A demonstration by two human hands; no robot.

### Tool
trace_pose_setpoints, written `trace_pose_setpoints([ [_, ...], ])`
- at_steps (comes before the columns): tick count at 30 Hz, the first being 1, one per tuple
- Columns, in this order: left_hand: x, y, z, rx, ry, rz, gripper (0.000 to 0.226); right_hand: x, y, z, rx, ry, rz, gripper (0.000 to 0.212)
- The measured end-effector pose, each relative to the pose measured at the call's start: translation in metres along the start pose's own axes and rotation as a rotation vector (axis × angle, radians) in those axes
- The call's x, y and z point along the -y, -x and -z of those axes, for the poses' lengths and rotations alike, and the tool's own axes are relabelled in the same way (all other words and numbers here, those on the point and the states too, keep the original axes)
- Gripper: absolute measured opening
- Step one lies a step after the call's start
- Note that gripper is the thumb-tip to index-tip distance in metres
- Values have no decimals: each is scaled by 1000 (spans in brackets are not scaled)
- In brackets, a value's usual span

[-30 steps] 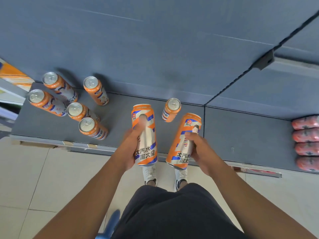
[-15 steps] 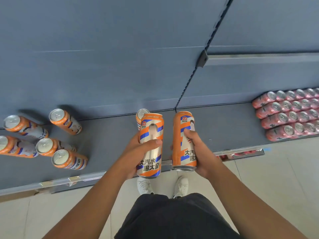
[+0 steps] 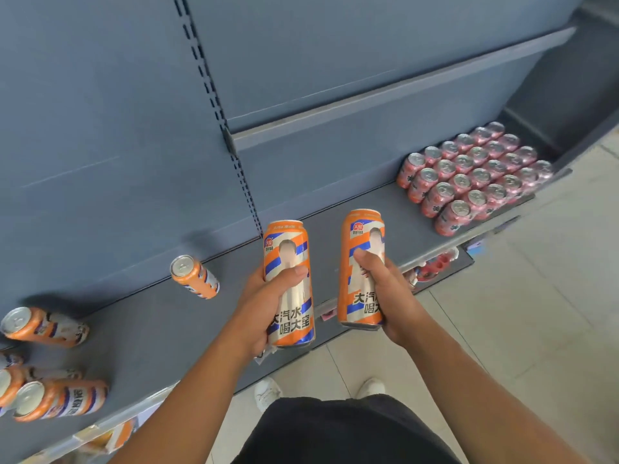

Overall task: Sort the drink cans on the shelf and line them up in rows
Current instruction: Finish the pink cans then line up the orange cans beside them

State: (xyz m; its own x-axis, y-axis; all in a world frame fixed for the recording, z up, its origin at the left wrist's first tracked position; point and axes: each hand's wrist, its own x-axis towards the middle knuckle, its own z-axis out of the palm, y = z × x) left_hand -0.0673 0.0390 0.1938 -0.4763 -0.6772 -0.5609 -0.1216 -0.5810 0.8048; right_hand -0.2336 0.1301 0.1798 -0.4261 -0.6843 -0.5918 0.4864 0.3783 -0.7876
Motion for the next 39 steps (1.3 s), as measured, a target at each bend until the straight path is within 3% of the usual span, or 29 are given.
trace_pose_setpoints([
  [3, 5, -3, -52, 27, -8, -2, 32, 11, 9, 45, -10, 1, 61, 31],
  [7, 12, -6, -119, 69, -42, -7, 52, 23, 18, 105, -62, -44, 116, 32],
  [13, 16, -14, -185, 124, -100, -12, 53, 29, 27, 161, -153, -148, 154, 23],
  [16, 13, -23, -204, 154, -134, 8, 53, 30, 25, 179, -196, -168, 160, 35],
  [23, 2, -61, -227, 174, -113, 42, 42, 47, -3, 194, -233, -150, 175, 57],
  [25, -4, -76, -233, 182, -94, 38, 37, 56, -16, 195, -233, -142, 178, 52],
  [30, -25, -120, -240, 200, -99, 31, 56, 87, -57, 192, -235, -112, 178, 25],
  [39, -61, -185, -236, 216, -120, 37, 52, 128, -125, 169, -226, -78, 175, 23],
])
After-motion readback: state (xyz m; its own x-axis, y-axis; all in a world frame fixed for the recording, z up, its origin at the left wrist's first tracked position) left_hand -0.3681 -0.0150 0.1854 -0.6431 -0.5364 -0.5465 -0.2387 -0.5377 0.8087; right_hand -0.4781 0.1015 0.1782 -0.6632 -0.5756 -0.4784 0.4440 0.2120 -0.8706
